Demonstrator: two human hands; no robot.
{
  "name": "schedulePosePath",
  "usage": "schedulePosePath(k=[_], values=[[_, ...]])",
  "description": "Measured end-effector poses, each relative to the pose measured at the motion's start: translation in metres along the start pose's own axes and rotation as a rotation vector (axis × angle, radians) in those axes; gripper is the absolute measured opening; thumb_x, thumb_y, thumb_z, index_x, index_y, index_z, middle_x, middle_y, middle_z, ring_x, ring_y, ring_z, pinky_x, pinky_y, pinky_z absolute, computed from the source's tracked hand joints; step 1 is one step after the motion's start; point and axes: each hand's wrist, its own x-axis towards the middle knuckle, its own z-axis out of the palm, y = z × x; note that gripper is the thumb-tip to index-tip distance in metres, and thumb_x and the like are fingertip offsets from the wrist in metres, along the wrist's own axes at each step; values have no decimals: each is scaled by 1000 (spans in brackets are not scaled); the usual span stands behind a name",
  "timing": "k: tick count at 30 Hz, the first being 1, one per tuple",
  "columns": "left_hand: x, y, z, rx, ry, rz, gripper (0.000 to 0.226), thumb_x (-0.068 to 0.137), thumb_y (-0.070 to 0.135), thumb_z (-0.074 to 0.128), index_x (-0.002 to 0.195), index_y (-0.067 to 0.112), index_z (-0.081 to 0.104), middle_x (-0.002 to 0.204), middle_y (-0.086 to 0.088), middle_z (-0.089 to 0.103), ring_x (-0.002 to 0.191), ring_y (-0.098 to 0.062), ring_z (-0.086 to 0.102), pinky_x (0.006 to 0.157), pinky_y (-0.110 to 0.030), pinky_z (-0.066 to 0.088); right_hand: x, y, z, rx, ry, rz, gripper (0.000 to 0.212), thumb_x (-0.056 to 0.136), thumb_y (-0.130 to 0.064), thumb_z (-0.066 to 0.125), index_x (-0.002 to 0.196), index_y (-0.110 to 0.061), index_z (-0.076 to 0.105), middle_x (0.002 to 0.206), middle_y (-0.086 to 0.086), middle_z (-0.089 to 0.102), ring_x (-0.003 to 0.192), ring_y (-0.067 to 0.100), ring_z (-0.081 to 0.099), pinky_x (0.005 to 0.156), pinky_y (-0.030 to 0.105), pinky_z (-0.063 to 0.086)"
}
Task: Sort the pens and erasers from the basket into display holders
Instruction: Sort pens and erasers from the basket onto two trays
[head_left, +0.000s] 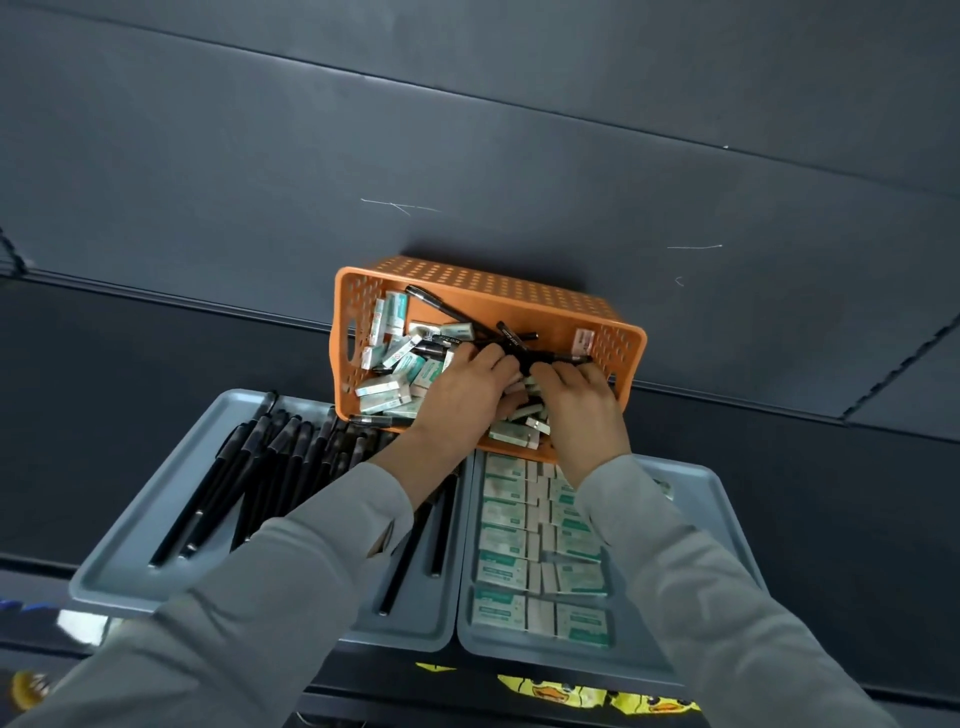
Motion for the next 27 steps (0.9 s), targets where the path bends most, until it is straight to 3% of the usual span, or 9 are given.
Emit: schedulePosePath(k=[2, 4, 6, 8, 10, 13, 18, 23, 27], values=[[3, 1, -7, -71, 49, -26, 20, 75, 23, 76, 83, 11, 62, 79, -5, 63, 74, -25, 58, 66, -35, 53, -1, 2, 0, 53, 87, 9, 49, 63, 10, 75, 107, -10, 65, 93, 8, 70, 84, 34, 62, 73, 38, 53], [6, 1, -15, -170, 93, -90, 18, 76, 18, 77, 84, 11, 63, 78, -3, 64, 73, -20, 59, 64, -32, 53, 2, 0, -7, 210, 157, 76, 35, 76, 3, 73, 108, -9, 65, 92, 8, 71, 82, 31, 64, 75, 34, 51], [9, -1, -25, -304, 159, -209, 14, 81, 17, 74, 84, 11, 62, 75, 2, 62, 65, -12, 55, 57, -22, 47, 5, -3, -15, 488, 172, 221, 24, 89, -8, 65, 112, -13, 62, 95, 4, 70, 79, 21, 65, 74, 28, 48], [13, -1, -32, -451, 188, -417, 15, 87, 25, 69, 83, 13, 61, 70, 6, 59, 58, -8, 51, 52, -17, 40, 9, -7, -18, 838, 126, 391, 22, 93, -15, 62, 115, -19, 59, 101, -2, 68, 76, 13, 68, 76, 30, 55], [14, 2, -37, -607, 173, -622, 18, 92, 32, 62, 84, 16, 59, 68, 8, 59, 60, -8, 54, 54, -24, 43, 15, -11, -19, 1148, 74, 539, 24, 93, -14, 63, 116, -15, 59, 108, 2, 69, 76, 12, 72, 79, 37, 59], [14, 6, -38, -827, 144, -890, 23, 95, 38, 56, 93, 15, 63, 78, 5, 65, 75, -15, 63, 67, -34, 53, 23, -22, -25, 1481, 4, 661, 27, 91, -4, 62, 118, -6, 58, 111, 11, 69, 90, 16, 72, 76, 29, 59], [11, 3, -39, -1161, 201, -1186, 29, 93, 45, 56, 100, 18, 63, 92, -2, 72, 84, -22, 70, 78, -40, 58, 26, -30, -25, 1587, -50, 676, 22, 90, -1, 63, 109, -12, 60, 109, 7, 69, 95, 14, 70, 72, 23, 57], [9, 0, -50, -1262, 206, -1180, 17, 98, 25, 55, 106, 11, 60, 97, -3, 67, 83, -13, 66, 63, -24, 57, 28, -30, -20, 1534, -99, 655, 24, 91, -1, 62, 113, -10, 59, 108, 7, 70, 90, 13, 72, 77, 25, 58], [7, -9, -54, -1166, 121, -1123, 15, 97, 18, 55, 107, 7, 59, 102, -8, 67, 91, -20, 68, 67, -34, 61, 31, -33, -17, 1508, -135, 619, 21, 92, -1, 60, 110, -12, 58, 102, 4, 70, 86, 9, 71, 75, 21, 57]])
